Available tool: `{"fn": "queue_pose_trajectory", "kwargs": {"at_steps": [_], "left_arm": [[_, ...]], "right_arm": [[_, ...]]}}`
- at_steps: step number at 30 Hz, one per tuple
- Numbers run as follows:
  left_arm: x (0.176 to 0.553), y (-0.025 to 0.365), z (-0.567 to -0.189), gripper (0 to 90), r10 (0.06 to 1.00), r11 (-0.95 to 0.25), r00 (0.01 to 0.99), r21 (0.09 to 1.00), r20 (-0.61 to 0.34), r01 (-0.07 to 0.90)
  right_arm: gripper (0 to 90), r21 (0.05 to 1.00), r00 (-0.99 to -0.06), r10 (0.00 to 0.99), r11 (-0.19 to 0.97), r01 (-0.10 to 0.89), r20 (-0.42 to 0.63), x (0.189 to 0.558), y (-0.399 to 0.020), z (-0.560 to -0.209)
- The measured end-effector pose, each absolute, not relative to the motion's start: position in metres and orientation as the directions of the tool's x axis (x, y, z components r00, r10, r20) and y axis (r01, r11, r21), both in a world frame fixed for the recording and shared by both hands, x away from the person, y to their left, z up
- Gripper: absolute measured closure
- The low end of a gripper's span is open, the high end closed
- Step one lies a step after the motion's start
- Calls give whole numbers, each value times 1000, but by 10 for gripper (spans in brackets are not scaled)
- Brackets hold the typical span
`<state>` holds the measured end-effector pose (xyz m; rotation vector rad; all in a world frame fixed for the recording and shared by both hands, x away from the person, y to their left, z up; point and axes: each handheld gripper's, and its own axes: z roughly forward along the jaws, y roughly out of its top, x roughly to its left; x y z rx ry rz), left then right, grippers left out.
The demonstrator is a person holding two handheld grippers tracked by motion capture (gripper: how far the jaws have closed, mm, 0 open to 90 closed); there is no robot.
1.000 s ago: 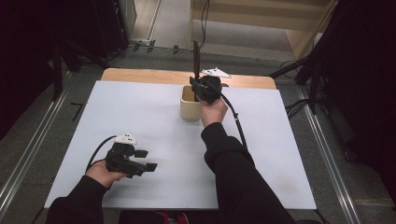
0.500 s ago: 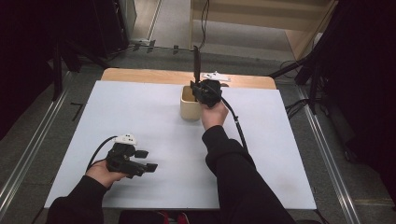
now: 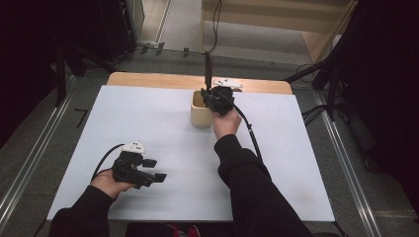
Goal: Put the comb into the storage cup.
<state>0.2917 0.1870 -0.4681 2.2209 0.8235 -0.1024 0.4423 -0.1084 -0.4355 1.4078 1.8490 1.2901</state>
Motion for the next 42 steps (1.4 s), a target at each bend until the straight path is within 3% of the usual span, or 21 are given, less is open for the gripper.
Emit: {"fn": "queue_pose_trajectory", "kwargs": {"at_steps": [5, 8, 11, 16, 29, 42], "left_arm": [[292, 186, -468, 278, 525, -513, 792, 627, -311, 586], [292, 187, -469, 278, 526, -514, 792, 627, -309, 586], [292, 186, -469, 278, 526, -518, 793, 624, -307, 585], [292, 186, -469, 278, 527, -516, 793, 625, -307, 585], [292, 187, -469, 278, 530, -519, 791, 622, -305, 587], [293, 187, -469, 278, 532, -515, 789, 622, -307, 590]], "right_arm": [[669, 875, -357, 921, 40, 482, 155, 441, -107, -437], [447, 883, -367, 920, 57, 467, 135, 439, -106, -434], [381, 890, -366, 926, 88, 448, 93, 436, -107, -431], [295, 870, -387, 913, 82, 486, 130, 435, -110, -433], [230, 859, -450, 881, 113, 500, 146, 421, -115, -433], [231, 860, -467, 866, 96, 502, 176, 404, -122, -431]]}}
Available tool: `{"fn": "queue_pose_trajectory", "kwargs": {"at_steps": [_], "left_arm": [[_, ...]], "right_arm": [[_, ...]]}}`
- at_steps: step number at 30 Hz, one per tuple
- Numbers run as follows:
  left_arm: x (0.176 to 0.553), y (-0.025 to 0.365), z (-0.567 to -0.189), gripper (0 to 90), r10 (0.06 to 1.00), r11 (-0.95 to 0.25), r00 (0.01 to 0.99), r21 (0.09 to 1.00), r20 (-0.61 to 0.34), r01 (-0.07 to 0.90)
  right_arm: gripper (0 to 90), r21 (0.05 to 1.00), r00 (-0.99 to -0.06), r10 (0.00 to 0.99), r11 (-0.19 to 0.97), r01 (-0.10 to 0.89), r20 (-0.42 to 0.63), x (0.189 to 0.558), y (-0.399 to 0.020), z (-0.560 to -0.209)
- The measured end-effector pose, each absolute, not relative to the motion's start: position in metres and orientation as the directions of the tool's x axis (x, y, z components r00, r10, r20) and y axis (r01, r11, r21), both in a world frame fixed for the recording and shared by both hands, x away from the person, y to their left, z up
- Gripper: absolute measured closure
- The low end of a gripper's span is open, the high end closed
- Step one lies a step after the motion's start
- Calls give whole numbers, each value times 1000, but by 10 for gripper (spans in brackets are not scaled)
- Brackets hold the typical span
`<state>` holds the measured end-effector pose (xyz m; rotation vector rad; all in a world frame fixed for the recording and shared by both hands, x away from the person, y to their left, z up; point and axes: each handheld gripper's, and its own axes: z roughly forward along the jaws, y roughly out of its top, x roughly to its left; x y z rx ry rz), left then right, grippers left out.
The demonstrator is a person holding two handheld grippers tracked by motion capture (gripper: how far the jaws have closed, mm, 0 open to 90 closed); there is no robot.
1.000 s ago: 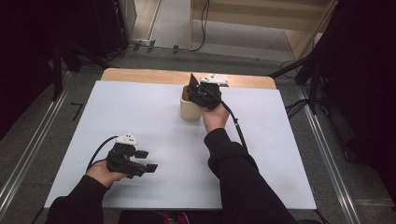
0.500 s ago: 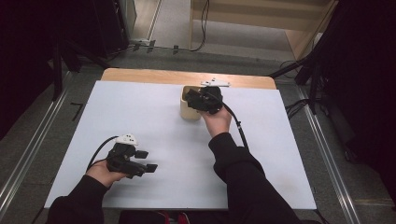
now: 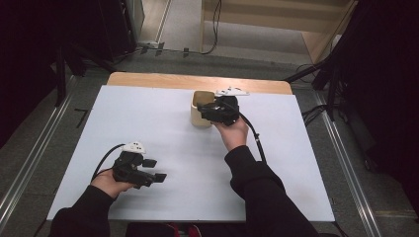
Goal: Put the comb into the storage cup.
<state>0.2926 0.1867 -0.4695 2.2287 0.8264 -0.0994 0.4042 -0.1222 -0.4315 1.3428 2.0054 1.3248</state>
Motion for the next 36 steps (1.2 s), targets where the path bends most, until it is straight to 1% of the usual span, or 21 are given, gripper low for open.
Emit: {"fn": "queue_pose_trajectory", "kwargs": {"at_steps": [16, 26, 30, 36], "left_arm": [[293, 187, -469, 278, 536, -512, 786, 622, -308, 593], [293, 187, -470, 278, 538, -511, 785, 621, -308, 594], [293, 188, -470, 278, 539, -512, 785, 620, -307, 594], [293, 189, -469, 278, 540, -511, 784, 621, -305, 594]], "right_arm": [[215, 871, -501, 846, 96, 481, 184, 374, -132, -436], [211, 858, -495, 850, 110, 501, 180, 363, -143, -445], [212, 858, -499, 851, 126, 497, 164, 359, -147, -446], [213, 874, -524, 843, 157, 461, 125, 351, -152, -444]]}}
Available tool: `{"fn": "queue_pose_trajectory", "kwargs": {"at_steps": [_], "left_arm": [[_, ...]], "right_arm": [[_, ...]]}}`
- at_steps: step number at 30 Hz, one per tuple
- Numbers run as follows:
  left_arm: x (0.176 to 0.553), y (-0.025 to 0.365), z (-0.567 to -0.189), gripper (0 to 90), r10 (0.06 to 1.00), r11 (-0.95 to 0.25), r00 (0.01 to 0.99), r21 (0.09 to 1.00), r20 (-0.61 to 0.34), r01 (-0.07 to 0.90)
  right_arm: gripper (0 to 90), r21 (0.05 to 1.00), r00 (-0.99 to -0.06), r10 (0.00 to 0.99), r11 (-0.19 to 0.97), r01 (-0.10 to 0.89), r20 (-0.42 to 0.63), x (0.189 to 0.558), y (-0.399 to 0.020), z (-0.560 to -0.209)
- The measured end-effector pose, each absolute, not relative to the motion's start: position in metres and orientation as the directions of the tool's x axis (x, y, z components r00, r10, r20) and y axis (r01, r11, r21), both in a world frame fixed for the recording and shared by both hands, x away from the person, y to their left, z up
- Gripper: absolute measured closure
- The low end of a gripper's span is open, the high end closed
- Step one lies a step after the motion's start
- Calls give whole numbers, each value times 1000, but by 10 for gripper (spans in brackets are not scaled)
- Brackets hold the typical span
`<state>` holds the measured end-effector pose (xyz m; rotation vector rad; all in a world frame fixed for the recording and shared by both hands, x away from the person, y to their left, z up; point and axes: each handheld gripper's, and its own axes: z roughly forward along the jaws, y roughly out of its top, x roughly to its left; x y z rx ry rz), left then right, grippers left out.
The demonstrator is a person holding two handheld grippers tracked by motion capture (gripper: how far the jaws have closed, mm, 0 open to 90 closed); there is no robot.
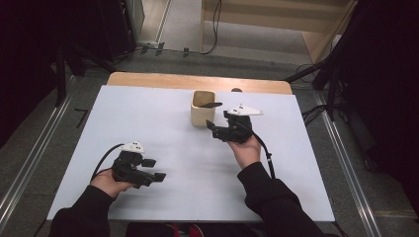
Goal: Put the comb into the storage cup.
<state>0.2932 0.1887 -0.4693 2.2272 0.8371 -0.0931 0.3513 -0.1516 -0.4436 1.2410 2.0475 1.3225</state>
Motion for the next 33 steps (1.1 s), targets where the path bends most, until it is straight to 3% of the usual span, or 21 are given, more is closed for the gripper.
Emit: {"fn": "queue_pose_trajectory", "kwargs": {"at_steps": [33], "left_arm": [[295, 193, -470, 278, 551, -501, 776, 621, -308, 602]], "right_arm": [[199, 871, -579, 811, 225, 437, 81, 319, -180, -457]]}}
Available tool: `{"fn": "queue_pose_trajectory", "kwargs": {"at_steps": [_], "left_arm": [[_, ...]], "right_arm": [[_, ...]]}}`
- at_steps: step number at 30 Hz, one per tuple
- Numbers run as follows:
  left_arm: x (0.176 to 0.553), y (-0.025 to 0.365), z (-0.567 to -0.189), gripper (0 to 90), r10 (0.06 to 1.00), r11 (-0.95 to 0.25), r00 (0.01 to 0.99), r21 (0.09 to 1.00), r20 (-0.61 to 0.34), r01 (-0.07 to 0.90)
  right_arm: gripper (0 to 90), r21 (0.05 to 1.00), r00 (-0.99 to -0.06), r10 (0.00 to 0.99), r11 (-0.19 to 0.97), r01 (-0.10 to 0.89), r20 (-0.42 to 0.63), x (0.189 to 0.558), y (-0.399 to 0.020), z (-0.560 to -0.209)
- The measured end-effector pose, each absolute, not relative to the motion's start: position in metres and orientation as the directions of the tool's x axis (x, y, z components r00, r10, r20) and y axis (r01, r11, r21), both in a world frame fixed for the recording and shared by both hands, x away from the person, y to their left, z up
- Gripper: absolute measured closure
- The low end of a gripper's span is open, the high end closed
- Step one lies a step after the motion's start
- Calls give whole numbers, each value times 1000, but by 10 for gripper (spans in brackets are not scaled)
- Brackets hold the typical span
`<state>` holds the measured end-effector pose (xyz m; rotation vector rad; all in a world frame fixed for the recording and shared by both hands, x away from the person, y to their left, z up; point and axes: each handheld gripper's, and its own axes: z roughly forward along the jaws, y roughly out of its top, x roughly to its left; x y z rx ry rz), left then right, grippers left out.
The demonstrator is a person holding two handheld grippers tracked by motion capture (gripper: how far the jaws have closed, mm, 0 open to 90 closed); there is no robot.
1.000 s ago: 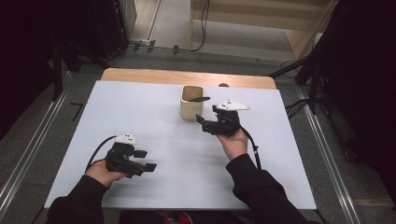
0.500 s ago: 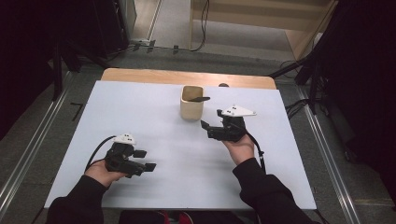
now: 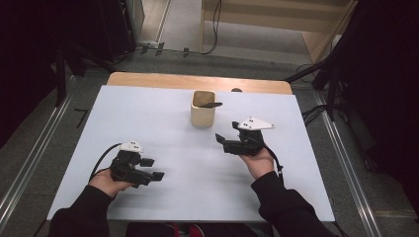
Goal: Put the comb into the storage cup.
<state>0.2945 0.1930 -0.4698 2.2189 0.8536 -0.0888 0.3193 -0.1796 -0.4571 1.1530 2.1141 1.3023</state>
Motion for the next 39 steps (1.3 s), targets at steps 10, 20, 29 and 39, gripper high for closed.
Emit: {"fn": "queue_pose_trajectory", "kwargs": {"at_steps": [10, 20, 29, 39], "left_arm": [[295, 193, -469, 278, 551, -504, 777, 622, -304, 600], [294, 193, -469, 278, 551, -503, 778, 623, -303, 599], [294, 193, -469, 278, 551, -502, 777, 623, -304, 600], [294, 194, -469, 278, 549, -497, 777, 628, -307, 599]], "right_arm": [[200, 868, -593, 802, 240, 435, 76, 310, -190, -461], [200, 863, -597, 799, 254, 436, 66, 298, -200, -461], [199, 852, -617, 785, 283, 440, 57, 288, -206, -463], [199, 845, -624, 779, 291, 448, 62, 280, -214, -464]]}}
